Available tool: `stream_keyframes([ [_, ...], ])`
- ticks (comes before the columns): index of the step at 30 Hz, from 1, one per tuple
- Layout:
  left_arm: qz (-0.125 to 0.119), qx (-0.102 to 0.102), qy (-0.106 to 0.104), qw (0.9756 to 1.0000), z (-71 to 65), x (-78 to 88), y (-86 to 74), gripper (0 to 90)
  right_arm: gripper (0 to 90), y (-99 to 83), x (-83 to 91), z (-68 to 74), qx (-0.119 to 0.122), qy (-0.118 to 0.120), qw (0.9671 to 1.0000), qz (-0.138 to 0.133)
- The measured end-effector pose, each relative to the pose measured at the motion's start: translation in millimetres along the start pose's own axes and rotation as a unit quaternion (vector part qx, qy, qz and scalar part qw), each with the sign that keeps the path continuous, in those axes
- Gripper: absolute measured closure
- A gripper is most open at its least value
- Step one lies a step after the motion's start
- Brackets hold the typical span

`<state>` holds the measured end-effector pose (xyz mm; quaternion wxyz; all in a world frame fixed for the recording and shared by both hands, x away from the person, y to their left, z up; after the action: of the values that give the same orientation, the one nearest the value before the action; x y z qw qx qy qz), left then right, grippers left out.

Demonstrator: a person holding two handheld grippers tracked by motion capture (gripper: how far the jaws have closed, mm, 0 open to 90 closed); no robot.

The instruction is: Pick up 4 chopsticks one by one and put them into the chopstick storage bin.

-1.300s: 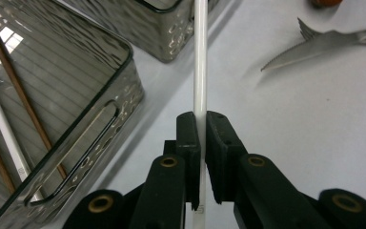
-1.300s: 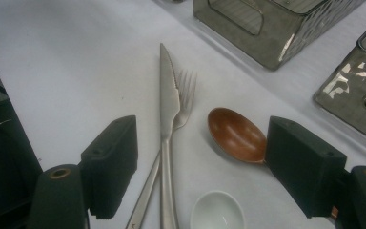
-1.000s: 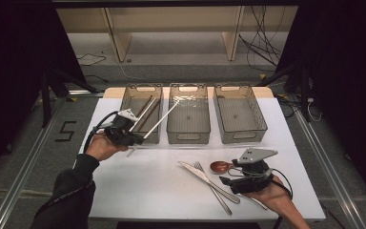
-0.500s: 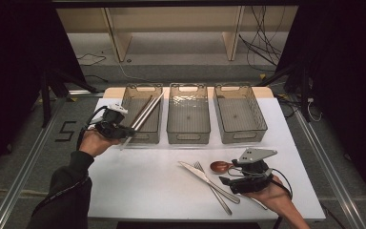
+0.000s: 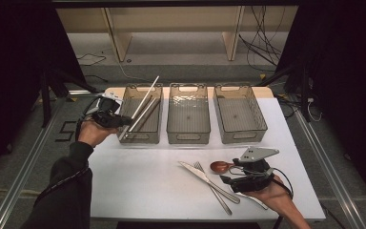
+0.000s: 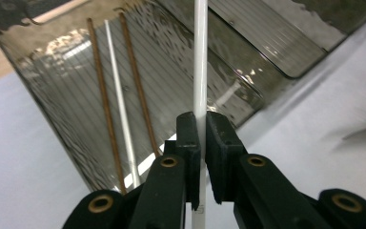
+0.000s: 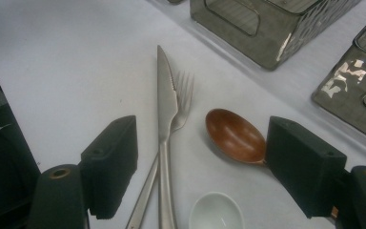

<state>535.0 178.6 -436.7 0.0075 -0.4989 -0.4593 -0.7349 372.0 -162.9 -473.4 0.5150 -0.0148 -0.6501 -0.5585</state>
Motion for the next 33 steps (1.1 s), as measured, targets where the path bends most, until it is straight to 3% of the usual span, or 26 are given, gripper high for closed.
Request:
stream_keyframes([
  [13, 0.007, 0.023, 0.013, 0.9996, 24.4, -17.2, 14.8, 83.8, 27.7, -0.1, 0.2, 0.4, -0.001, 0.002, 1.0, -0.001],
  [33, 0.028, 0.049, 0.039, 0.9977, 50.6, -37.7, 11.9, 83.7, 27.7, -0.3, -0.1, 1.2, 0.0, 0.003, 1.0, 0.0],
])
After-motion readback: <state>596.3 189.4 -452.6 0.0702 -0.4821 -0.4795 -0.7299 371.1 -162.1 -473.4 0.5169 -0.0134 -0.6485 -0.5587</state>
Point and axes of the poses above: each handheld gripper's, and its own axes: x roughly backward along the jaws, y roughly out of its top, z roughly to its left, the point moved 10 cm from there along -x, roughly forward along the jaws, and after that the axes turned 11 degrees about -x, right-handed, at the moved point
